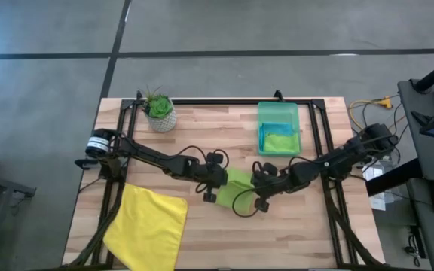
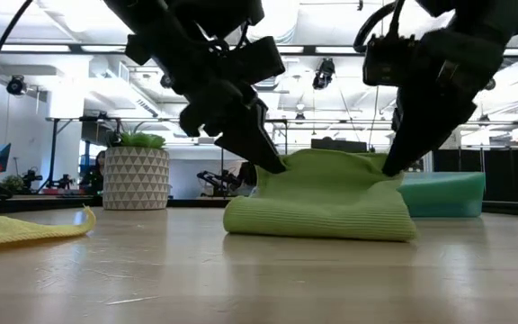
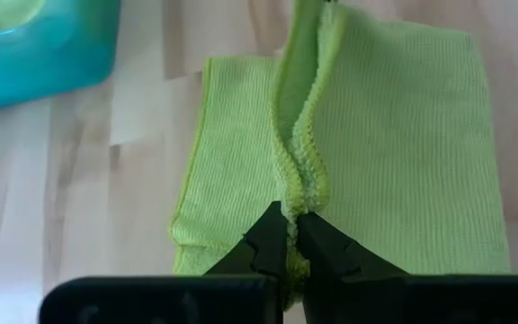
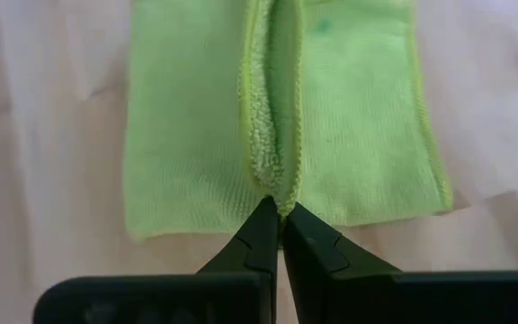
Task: Fold microfiber towels
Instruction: Fold the light green towel
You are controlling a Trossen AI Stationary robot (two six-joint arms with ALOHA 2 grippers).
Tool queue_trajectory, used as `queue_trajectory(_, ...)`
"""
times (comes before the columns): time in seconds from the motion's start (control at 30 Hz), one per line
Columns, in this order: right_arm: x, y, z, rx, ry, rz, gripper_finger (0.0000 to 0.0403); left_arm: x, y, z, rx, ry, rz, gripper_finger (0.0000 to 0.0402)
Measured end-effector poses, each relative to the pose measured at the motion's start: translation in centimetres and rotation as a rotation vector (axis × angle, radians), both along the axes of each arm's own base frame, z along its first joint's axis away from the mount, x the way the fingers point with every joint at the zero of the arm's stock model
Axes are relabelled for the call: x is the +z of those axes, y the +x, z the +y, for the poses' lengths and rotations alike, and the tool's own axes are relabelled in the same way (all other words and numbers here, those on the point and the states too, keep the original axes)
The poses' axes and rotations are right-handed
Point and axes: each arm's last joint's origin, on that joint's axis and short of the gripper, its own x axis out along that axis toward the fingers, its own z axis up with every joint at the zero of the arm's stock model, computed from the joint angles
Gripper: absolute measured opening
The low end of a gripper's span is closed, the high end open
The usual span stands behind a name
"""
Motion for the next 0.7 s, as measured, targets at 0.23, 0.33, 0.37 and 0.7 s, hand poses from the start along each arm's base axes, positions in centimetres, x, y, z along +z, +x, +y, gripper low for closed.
queue_trajectory(0.23, -0.4, 0.2, -1.8, -0.078, -0.048, 0.039, 0.0009, -1.5, 0.7, 1.4, 0.053, 0.005, 0.008, 0.0)
queue_trajectory(0.33, -0.8, 0.3, -2.7, -0.126, -0.062, 0.074, 0.0009, -2.0, 1.1, 2.3, 0.117, 0.04, -0.008, 0.0)
queue_trajectory(0.37, -1.1, 0.4, -3.1, -0.154, -0.064, 0.087, 0.0009, -2.0, 1.1, 2.6, 0.142, 0.059, -0.009, 0.0)
queue_trajectory(0.7, -1.7, 0.7, -7.1, -0.362, -0.102, 0.126, 0.006, -2.3, 0.6, 6.0, 0.314, 0.112, 0.025, 0.0058)
